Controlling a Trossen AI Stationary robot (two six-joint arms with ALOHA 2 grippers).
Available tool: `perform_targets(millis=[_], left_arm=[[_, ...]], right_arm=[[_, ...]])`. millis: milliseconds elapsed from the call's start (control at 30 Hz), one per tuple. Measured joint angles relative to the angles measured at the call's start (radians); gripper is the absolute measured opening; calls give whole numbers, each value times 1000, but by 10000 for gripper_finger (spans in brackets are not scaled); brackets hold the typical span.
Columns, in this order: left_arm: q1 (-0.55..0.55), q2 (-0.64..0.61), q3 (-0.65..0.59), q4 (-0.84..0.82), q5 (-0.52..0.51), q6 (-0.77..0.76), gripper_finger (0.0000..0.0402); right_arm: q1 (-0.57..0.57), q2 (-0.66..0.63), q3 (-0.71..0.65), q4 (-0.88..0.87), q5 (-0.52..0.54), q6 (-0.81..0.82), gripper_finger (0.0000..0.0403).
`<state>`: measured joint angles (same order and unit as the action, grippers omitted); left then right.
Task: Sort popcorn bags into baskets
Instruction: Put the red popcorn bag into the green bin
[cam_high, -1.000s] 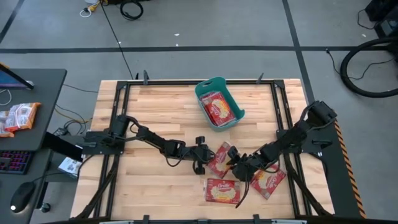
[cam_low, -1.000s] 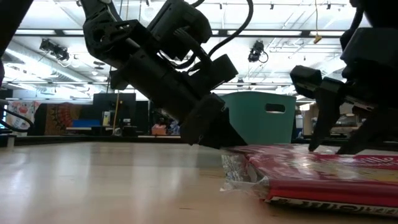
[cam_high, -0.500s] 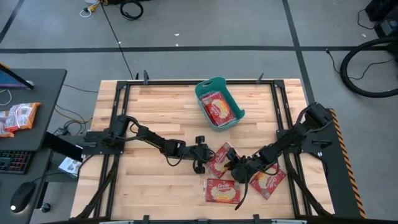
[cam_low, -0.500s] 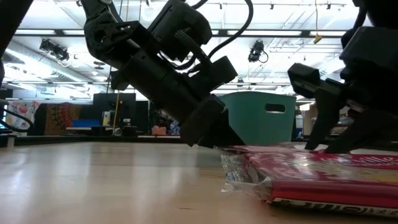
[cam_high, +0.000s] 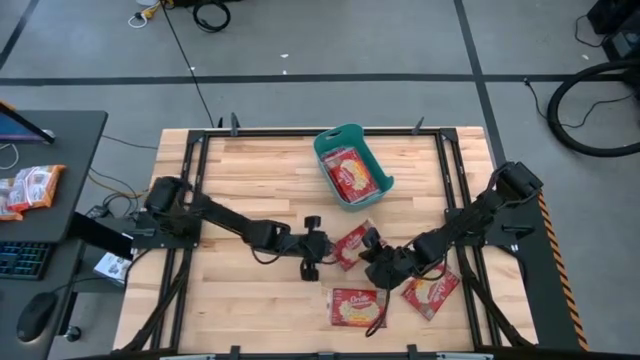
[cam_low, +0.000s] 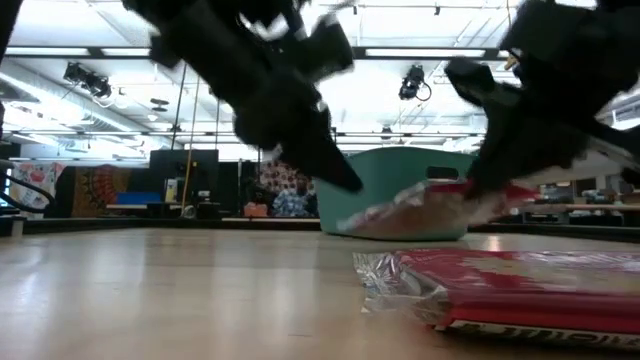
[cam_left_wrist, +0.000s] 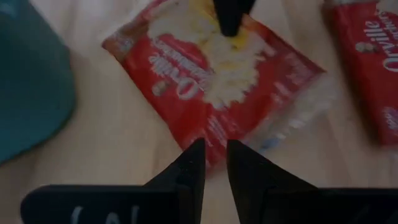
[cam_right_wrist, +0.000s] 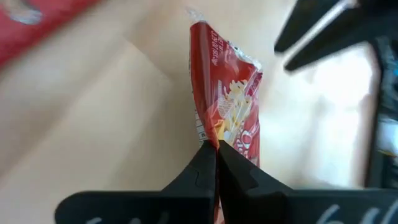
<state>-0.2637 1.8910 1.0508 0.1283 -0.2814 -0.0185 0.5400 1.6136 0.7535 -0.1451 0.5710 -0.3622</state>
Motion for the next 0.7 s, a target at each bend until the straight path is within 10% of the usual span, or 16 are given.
perform_targets(millis=[267, 700], left_arm=[[-82, -199, 0, -188, -210, 4, 71], [-123, -295, -1, -307, -230, -24, 71]], right_arm=[[16, -14, 180, -279, 196, 1, 7], [-142, -127, 397, -369, 266, 240, 6]])
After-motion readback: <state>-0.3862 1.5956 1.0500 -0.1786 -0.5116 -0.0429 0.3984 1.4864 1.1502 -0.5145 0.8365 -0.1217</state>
